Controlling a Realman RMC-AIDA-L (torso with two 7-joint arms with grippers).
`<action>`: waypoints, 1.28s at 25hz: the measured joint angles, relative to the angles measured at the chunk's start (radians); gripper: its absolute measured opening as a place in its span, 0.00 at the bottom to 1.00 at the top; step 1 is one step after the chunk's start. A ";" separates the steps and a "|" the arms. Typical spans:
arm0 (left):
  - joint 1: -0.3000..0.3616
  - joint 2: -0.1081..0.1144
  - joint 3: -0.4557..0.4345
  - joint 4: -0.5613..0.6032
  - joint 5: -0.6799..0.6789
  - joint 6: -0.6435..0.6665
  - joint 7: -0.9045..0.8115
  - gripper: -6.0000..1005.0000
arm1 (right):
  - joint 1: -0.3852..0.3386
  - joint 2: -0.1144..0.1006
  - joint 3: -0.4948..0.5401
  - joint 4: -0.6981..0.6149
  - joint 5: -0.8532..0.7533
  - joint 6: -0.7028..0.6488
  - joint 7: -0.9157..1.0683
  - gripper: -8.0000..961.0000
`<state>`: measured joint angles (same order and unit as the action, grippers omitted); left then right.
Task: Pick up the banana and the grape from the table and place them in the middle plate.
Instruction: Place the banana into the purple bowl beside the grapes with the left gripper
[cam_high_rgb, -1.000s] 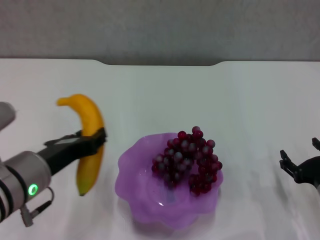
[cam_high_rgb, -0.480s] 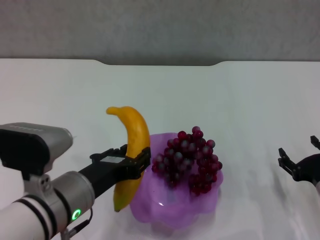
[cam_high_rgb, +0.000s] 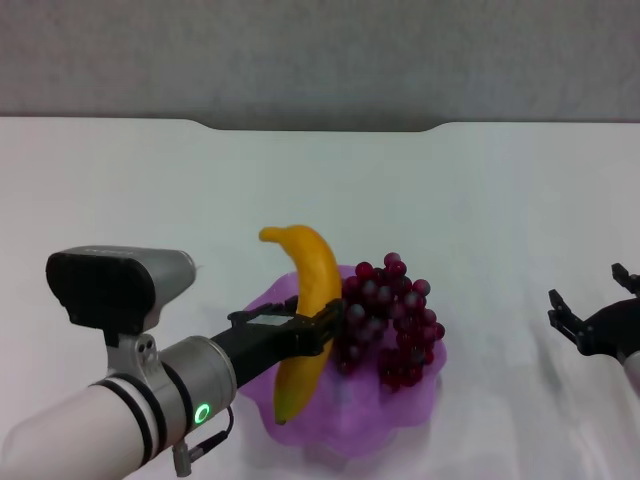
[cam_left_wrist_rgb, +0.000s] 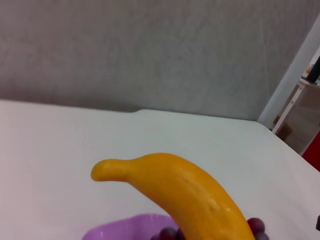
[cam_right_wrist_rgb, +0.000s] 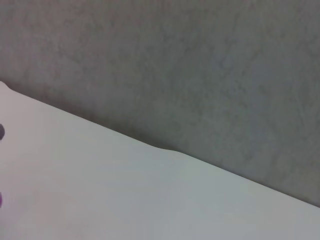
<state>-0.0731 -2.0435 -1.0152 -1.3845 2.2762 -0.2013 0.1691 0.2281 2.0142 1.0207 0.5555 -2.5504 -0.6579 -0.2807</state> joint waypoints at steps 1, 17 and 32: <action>-0.014 0.000 -0.005 0.023 -0.037 0.005 0.002 0.51 | 0.000 0.000 -0.002 0.000 0.000 0.000 0.000 0.92; -0.124 -0.006 0.012 0.251 -0.209 0.139 0.005 0.51 | 0.016 0.000 -0.022 0.003 -0.001 -0.005 0.000 0.92; -0.137 -0.004 0.056 0.270 -0.203 0.188 0.013 0.52 | 0.024 0.001 -0.027 -0.001 -0.001 -0.006 -0.001 0.92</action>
<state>-0.2102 -2.0471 -0.9595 -1.1140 2.0729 -0.0128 0.1826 0.2516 2.0156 0.9941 0.5550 -2.5510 -0.6643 -0.2820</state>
